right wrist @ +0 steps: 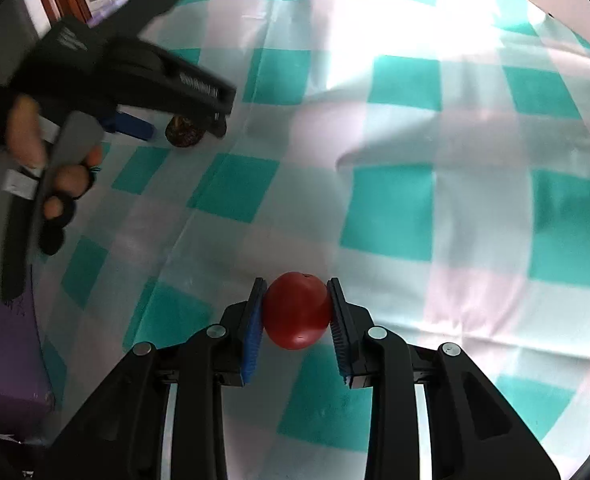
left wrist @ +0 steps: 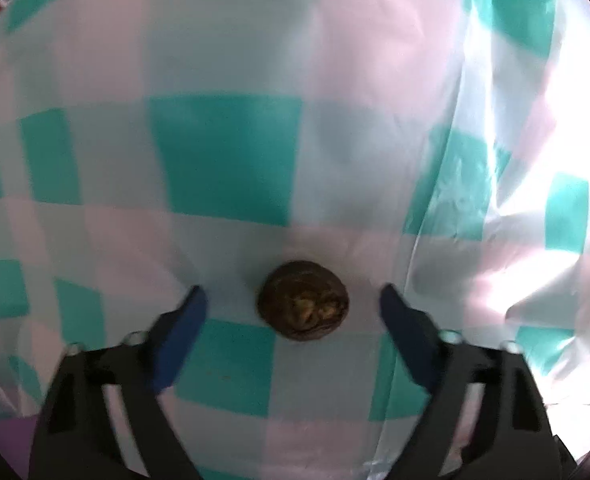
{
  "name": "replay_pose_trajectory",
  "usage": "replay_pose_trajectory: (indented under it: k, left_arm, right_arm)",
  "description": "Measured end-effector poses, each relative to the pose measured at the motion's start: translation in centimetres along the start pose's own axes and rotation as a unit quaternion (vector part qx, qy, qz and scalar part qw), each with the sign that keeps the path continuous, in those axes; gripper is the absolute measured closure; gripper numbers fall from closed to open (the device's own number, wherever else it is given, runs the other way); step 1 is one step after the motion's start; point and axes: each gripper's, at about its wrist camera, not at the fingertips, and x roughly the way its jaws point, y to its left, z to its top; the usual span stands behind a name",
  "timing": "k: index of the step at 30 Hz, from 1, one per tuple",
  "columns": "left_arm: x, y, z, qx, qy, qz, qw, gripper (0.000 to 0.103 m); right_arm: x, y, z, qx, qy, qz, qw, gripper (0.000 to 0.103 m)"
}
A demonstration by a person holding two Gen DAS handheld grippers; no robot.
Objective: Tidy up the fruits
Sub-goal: 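Carry the dark fruit and cherry tomato over the box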
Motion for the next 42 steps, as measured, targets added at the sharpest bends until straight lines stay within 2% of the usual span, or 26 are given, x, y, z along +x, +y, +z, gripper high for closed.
replay_pose_trajectory:
  k: [2,3,5,10,15,21,25,31,32,36,42]
  left_arm:
    - [-0.2,-0.7,-0.4,0.029,-0.023,-0.001,0.9993,0.042]
    - [-0.4,-1.4,-0.6,0.050,-0.031,0.003,0.9983,0.061]
    - [-0.5,-2.2,-1.3,0.069,-0.032,-0.003,0.9971,0.060]
    - [-1.7,-3.9,-5.1,0.067,-0.024,-0.026,0.9971,0.061]
    - [-3.8,-5.9,-12.2,0.047,-0.013,-0.024,0.9985,0.061]
    - [-7.3,-8.2,-22.2,-0.003,-0.009,0.011,0.9999,0.061]
    - [-9.4,-9.6,-28.4,-0.032,-0.015,0.024,0.9991,0.061]
    - [-13.5,-11.5,-34.7,-0.087,-0.038,0.030,0.9951,0.061]
    - [-15.2,-10.9,-35.9,-0.088,-0.040,0.032,0.9948,0.061]
    - [-18.5,-11.4,-39.3,-0.093,-0.058,0.048,0.9928,0.060]
    - [-21.2,-10.0,-41.5,-0.121,-0.081,0.073,0.9866,0.060]
  right_arm:
    - [-0.5,-0.5,-0.3,0.003,-0.004,0.001,1.000,0.072]
    - [-0.6,-0.7,-0.4,0.004,-0.004,0.001,1.000,0.072]
    - [-1.0,-1.2,-1.0,0.005,-0.004,0.003,1.000,0.072]
    - [-1.9,-3.1,-3.0,0.007,0.000,0.014,1.000,0.072]
    - [-3.7,-2.7,-7.4,-0.027,0.011,0.041,0.999,0.072]
    - [-7.2,-3.6,-11.6,-0.110,0.035,0.080,0.990,0.072]
    - [-10.3,-5.3,-13.8,-0.142,0.032,0.099,0.984,0.072]
    - [-15.0,-6.6,-16.8,-0.198,0.021,0.117,0.973,0.072]
    - [-15.4,-6.6,-16.8,-0.202,0.020,0.121,0.972,0.072]
    - [-17.2,-6.2,-17.5,-0.225,0.013,0.142,0.964,0.072]
    - [-18.2,-4.4,-17.8,-0.245,0.008,0.161,0.956,0.072]
